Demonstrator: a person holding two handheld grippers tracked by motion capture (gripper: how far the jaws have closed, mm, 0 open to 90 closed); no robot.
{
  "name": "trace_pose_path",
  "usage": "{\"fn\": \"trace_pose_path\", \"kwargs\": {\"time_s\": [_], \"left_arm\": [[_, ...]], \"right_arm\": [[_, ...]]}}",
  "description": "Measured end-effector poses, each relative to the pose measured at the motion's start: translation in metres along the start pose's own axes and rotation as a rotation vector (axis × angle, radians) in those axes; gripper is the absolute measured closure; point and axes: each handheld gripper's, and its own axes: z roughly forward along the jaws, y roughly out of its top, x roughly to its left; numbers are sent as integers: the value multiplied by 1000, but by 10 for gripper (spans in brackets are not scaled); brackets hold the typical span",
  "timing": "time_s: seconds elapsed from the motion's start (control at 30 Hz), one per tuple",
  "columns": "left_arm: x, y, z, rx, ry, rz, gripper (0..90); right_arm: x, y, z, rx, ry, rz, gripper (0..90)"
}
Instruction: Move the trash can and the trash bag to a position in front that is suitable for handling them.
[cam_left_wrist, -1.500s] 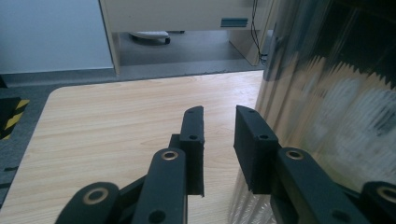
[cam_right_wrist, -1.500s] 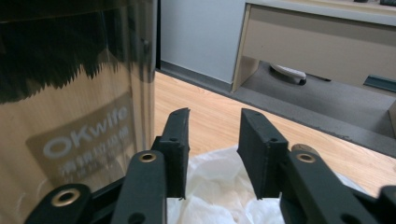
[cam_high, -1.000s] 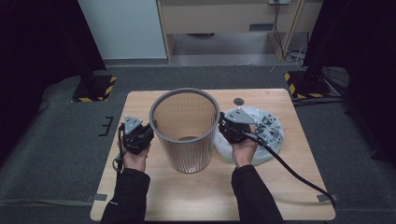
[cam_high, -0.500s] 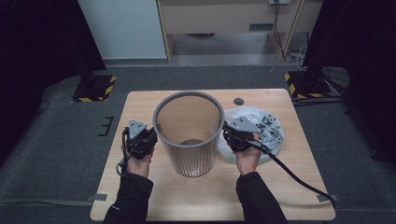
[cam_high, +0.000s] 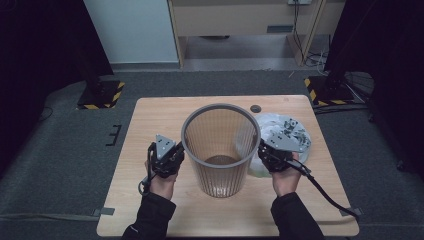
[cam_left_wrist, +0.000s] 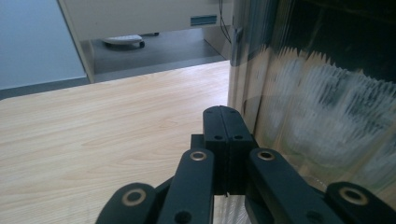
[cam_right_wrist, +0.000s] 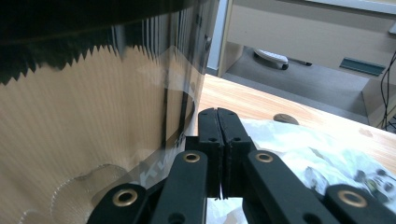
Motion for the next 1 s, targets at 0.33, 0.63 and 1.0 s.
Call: {"fn": "trace_pose_path", "kwargs": {"time_s": [0.33, 0.63, 1.0], "left_arm": [[-7, 1, 5, 17, -44, 61, 839], [35, -21, 0, 116, 12, 88, 609], [74, -74, -3, 254, 79, 86, 307]], "right_arm": [[-15, -8, -16, 5, -38, -35, 766], [-60, -50, -9, 73, -110, 6, 531], [-82, -80, 5, 151, -116, 83, 327]]}}
